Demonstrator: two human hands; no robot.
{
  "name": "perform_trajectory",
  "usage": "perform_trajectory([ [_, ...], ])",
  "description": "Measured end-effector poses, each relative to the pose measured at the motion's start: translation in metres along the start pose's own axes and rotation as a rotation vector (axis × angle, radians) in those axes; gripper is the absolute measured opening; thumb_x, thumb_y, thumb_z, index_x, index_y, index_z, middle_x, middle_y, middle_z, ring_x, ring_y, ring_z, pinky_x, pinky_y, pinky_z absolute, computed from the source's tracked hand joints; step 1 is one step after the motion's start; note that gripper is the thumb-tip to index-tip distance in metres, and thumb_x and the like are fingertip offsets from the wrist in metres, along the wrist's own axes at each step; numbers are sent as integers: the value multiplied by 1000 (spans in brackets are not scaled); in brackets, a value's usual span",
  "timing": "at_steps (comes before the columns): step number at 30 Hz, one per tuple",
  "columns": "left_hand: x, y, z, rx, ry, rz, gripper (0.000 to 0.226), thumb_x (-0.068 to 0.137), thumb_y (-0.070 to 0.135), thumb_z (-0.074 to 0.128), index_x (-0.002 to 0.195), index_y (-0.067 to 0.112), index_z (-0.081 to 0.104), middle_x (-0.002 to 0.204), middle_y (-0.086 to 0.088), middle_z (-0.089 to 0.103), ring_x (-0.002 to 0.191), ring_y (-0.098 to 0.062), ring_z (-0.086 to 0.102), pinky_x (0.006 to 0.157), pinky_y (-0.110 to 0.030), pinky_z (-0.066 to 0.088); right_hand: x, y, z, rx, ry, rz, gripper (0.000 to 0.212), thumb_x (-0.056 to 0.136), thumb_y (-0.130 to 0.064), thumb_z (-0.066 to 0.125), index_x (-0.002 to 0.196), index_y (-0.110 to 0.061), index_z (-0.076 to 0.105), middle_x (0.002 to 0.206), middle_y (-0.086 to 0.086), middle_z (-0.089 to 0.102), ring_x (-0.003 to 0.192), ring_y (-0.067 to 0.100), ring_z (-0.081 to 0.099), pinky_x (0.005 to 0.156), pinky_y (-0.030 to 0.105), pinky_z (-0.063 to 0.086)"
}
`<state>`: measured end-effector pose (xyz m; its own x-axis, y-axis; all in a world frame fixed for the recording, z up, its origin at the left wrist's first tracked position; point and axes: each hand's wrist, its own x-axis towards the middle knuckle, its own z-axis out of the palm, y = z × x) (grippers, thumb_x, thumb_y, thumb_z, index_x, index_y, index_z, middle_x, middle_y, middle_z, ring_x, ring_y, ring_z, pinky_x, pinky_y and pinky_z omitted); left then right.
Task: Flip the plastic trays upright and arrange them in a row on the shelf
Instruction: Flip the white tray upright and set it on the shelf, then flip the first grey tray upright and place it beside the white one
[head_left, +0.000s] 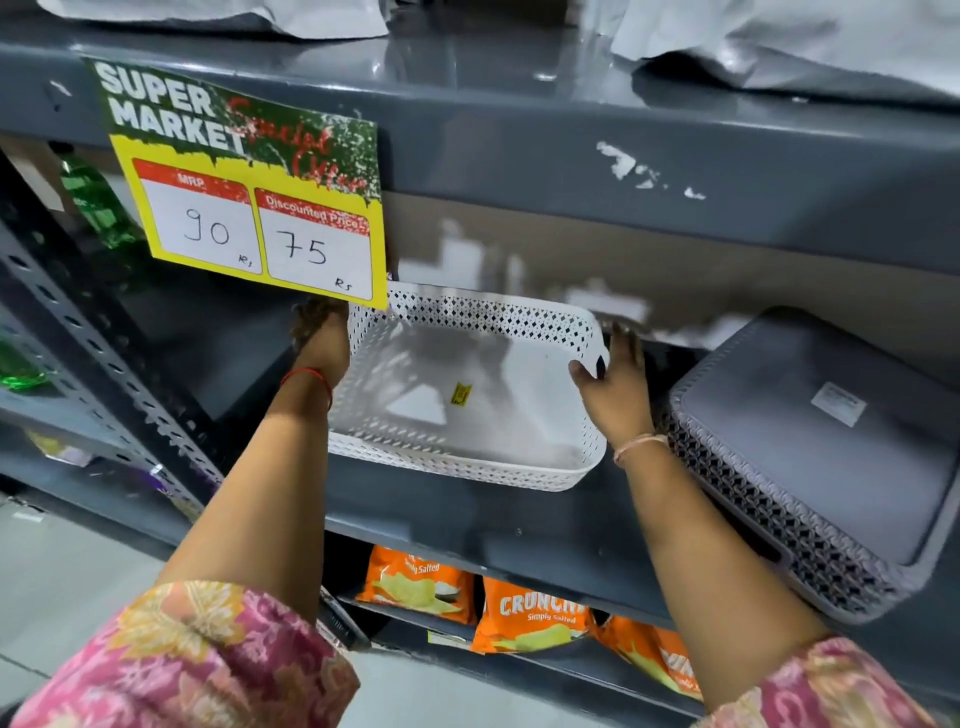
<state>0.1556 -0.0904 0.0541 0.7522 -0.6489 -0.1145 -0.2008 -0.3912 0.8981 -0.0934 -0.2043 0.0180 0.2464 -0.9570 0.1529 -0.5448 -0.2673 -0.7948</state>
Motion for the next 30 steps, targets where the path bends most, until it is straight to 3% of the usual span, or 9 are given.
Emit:
perform_trajectory([
  [2, -7, 9, 15, 131, 100, 150, 48, 101, 26, 18, 146, 7, 19, 157, -16, 14, 146, -29, 9, 121, -36, 8, -9, -2, -5, -126, 42, -168, 68, 84, -20, 60, 142, -2, 29, 154, 21, 18, 144, 33, 17, 118, 40, 20],
  [6, -51, 38, 83, -1, 4, 380, 54, 100, 30, 26, 146, 3, 17, 158, -14, 11, 148, -25, 3, 123, -36, 4, -20, 9, -38, -391, 136, -376, 61, 82, -28, 55, 135, -1, 42, 151, 24, 27, 140, 40, 24, 115, 48, 23],
  [11, -115, 58, 161, 108, -14, 629, 78, 89, 54, 17, 146, 1, 10, 158, -13, 10, 147, -28, 0, 118, -26, 0, -23, 36, -99, -495, 183, -402, 59, 81, -28, 55, 132, 0, 46, 150, 21, 31, 138, 38, 30, 114, 42, 21],
  [14, -159, 63, 204, 65, -8, 668, 109, 72, 77, -4, 145, -2, 14, 157, -17, 14, 147, -31, 3, 121, -35, 5, -24, 62, -140, -518, 206, -367, 57, 81, -26, 57, 131, -1, 47, 150, 20, 32, 138, 36, 32, 114, 39, 20],
  [18, -210, 65, 254, 11, -12, 614, 108, 70, 74, -7, 145, -1, 12, 157, -18, 9, 147, -29, 0, 119, -35, -1, -21, 108, -192, -533, 170, -261, 59, 85, -28, 56, 137, -3, 40, 153, 18, 26, 140, 35, 27, 116, 44, 22],
  [21, -251, 51, 286, -60, -72, 507, 110, 67, 78, -2, 146, 2, 1, 159, -13, -4, 142, -14, -14, 115, -25, -13, -13, 137, -220, -510, 136, -150, 61, 88, -34, 50, 140, -6, 35, 156, 13, 19, 144, 30, 20, 116, 39, 19],
  [23, -270, 43, 306, -124, -75, 391, 108, 73, 80, 13, 146, 1, -3, 158, -15, -10, 142, -14, -17, 113, -21, -18, -4, 154, -233, -504, 91, -63, 61, 91, -30, 48, 143, -7, 28, 157, 14, 14, 145, 28, 13, 117, 37, 13],
  [26, -285, 42, 328, -189, -74, 119, 90, 88, 46, 47, 145, 0, -5, 157, -17, -12, 146, -26, -13, 119, -33, -8, 8, 177, -246, -476, 44, 74, 66, 93, -35, 44, 146, -6, 18, 157, 18, 7, 146, 30, 5, 118, 39, 6],
  [30, -290, 41, 347, -238, -86, 32, 85, 91, 29, 51, 145, 0, -8, 158, -15, -11, 147, -23, -12, 122, -36, -5, 24, 198, -260, -436, 39, 181, 75, 92, -45, 40, 146, -3, 10, 157, 20, 3, 146, 32, 0, 120, 41, 4],
])
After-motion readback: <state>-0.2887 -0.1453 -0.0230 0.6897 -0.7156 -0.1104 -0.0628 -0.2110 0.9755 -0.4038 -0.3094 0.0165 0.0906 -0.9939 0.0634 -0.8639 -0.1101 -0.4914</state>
